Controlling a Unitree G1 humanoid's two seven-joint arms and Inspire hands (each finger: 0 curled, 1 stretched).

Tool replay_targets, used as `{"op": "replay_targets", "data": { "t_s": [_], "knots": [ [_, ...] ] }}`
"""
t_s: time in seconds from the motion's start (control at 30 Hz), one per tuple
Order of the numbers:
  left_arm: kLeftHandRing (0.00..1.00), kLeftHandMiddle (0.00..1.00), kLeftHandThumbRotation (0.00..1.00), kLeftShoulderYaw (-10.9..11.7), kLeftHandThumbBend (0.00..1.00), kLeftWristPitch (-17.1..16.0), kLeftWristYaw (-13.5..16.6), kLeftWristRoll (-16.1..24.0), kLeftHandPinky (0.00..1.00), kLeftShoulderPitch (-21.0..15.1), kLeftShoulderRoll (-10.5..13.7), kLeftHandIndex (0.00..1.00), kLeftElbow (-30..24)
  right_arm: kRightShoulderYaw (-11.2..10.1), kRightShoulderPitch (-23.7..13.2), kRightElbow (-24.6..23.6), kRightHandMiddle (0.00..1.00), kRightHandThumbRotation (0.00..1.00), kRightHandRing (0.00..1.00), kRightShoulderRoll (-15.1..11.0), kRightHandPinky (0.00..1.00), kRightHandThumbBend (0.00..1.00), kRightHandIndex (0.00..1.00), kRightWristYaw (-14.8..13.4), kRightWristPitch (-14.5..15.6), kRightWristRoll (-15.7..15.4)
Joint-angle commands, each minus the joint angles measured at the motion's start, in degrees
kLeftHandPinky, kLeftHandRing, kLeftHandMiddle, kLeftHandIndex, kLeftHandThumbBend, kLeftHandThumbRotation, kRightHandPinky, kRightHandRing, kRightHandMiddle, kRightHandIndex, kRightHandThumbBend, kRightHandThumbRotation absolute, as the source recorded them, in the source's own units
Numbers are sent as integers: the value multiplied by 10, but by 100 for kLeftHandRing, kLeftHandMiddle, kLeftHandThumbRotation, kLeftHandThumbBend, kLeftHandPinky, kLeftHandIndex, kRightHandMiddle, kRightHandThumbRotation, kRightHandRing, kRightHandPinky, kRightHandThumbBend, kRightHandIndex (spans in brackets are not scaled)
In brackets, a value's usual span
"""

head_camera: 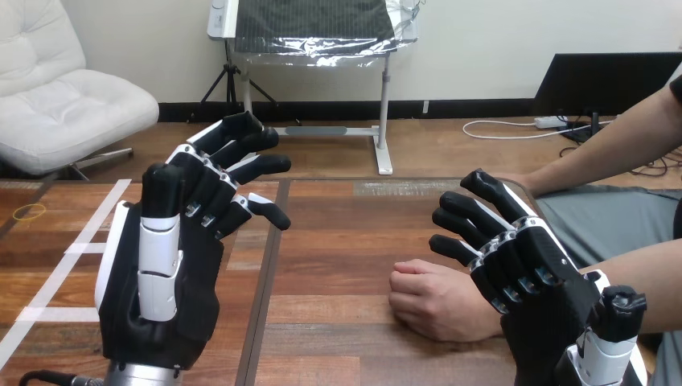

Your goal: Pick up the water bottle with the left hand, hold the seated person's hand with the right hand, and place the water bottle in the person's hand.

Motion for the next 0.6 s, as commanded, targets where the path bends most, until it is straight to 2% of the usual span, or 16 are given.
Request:
{"op": "replay_targets", "data": {
  "t_s": [0.0, 0.57],
  "knots": [
    [70, 74, 86, -2, 62, -2, -2, -1, 40, -30, -18, 71, 0, -7, -26, -8, 85, 100, 86, 0, 81, 90, 88, 2, -4, 4],
    [70, 74, 87, 1, 62, -11, 1, 12, 41, -31, -20, 71, 6, -8, -30, -6, 85, 100, 86, -1, 81, 91, 88, 2, -1, 4]
  ]
}}
